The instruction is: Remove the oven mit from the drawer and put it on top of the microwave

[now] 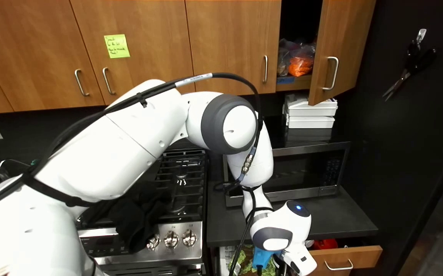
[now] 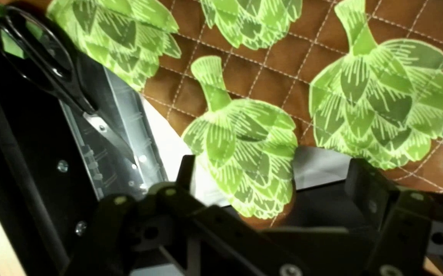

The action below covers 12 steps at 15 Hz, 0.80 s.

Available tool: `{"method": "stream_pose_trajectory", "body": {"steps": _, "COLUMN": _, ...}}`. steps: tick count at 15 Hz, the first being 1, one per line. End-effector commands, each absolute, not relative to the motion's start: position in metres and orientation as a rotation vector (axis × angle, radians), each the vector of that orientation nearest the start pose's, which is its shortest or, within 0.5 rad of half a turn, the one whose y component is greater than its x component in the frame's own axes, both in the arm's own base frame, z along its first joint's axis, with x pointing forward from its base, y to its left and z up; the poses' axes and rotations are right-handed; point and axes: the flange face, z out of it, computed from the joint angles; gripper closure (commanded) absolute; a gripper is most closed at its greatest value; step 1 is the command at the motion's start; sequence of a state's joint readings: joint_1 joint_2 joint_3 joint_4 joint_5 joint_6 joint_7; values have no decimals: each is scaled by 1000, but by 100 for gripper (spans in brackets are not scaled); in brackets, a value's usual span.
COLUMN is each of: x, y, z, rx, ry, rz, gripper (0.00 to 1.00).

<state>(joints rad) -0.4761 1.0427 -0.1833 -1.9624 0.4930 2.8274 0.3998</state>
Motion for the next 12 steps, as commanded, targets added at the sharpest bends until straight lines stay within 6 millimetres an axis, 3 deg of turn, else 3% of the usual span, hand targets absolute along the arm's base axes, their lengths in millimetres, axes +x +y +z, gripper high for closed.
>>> {"method": "stream_pose_trajectory", "body": {"steps": 1, "x": 390, "y": -354, "z": -68, "rx": -2349, "ry": 2129, "rz": 158, "gripper": 0}}
{"method": "stream_pose_trajectory", "body": {"steps": 8, "x": 359, "y": -362, "z": -66, "rx": -2402, "ry": 2190, "rz": 275, "gripper": 0}}
{"method": "stream_pose_trajectory", "body": {"steps": 9, "x": 356, "y": -364, "z": -65, "rx": -2396, "ry": 2186, "rz": 282, "gripper": 25}}
{"method": "stream_pose_trajectory", "body": {"steps": 10, "x": 355, "y": -366, "z": -65, "rx": -2382, "ry": 2192, "rz": 284, "gripper": 26}}
{"method": "stream_pose_trajectory", "body": {"steps": 12, "x": 354, "y": -367, "z": -67, "rx": -2370, "ry": 2194, "rz": 283, "gripper": 39}}
